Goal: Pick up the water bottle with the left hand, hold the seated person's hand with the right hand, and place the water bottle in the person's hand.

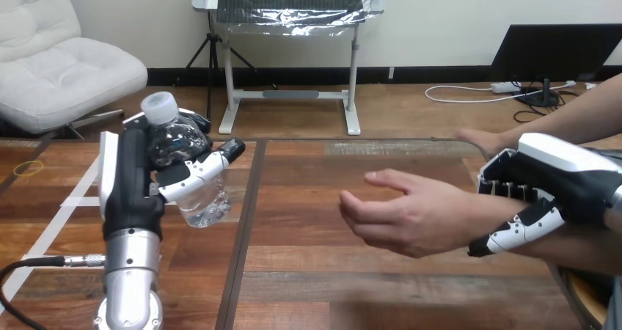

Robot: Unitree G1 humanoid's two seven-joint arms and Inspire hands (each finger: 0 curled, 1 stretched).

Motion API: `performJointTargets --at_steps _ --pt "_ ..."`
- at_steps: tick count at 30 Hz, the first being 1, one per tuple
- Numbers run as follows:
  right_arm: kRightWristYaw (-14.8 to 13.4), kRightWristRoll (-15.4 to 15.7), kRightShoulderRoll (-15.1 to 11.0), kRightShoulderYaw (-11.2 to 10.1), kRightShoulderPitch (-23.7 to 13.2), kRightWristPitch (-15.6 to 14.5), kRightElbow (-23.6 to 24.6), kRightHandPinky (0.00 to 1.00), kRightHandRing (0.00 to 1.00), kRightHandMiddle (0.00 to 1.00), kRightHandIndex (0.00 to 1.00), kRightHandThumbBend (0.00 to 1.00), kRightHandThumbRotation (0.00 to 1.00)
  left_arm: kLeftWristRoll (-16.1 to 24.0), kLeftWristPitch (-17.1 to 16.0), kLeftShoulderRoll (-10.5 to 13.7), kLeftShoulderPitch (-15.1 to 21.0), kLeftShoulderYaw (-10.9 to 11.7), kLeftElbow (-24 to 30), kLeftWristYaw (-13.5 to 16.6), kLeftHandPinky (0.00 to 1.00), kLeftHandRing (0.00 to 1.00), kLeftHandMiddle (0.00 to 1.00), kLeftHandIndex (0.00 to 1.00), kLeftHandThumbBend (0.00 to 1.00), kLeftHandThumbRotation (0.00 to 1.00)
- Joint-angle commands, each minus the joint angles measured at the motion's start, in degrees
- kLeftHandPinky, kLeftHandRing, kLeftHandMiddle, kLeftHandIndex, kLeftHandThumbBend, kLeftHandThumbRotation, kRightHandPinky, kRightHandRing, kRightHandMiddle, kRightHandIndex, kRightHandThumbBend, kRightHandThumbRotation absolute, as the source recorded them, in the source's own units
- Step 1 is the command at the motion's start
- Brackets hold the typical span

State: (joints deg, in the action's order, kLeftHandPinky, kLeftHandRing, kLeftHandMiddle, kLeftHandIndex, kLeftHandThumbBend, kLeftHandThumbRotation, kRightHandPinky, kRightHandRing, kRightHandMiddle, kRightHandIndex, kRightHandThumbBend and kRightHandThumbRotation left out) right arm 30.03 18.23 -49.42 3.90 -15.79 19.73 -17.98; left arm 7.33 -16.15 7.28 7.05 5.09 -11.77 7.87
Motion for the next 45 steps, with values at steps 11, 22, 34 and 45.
performJointTargets --at_steps 11,22,34,45 --pt "-0.24 -0.64 -0.07 -0.61 -2.79 1.45 -1.76 0.23 0.27 0.34 0.40 0.81 0.26 -2.45 -3.14 -2.06 8.38 -1.39 -3.89 -2.52 0.26 0.32 0.37 0.41 0.64 0.00" --pt "-0.29 -0.18 0.76 0.09 -3.54 1.56 -1.64 0.23 0.28 0.34 0.40 0.83 0.30 -2.50 -3.33 -3.88 10.70 -2.32 -6.71 -2.64 0.26 0.32 0.37 0.41 0.66 0.00" --pt "0.07 -0.91 2.19 0.79 -4.71 2.74 -2.04 0.25 0.29 0.35 0.40 0.83 0.31 -1.84 -4.51 -5.89 13.75 -4.10 -10.40 -2.91 0.28 0.34 0.39 0.42 0.66 0.00" --pt "0.64 -0.61 3.00 1.73 -6.10 1.68 -1.28 0.26 0.31 0.37 0.41 0.84 0.35 -1.93 -5.81 -7.73 16.72 -5.52 -14.07 -3.13 0.29 0.35 0.39 0.42 0.68 0.00"
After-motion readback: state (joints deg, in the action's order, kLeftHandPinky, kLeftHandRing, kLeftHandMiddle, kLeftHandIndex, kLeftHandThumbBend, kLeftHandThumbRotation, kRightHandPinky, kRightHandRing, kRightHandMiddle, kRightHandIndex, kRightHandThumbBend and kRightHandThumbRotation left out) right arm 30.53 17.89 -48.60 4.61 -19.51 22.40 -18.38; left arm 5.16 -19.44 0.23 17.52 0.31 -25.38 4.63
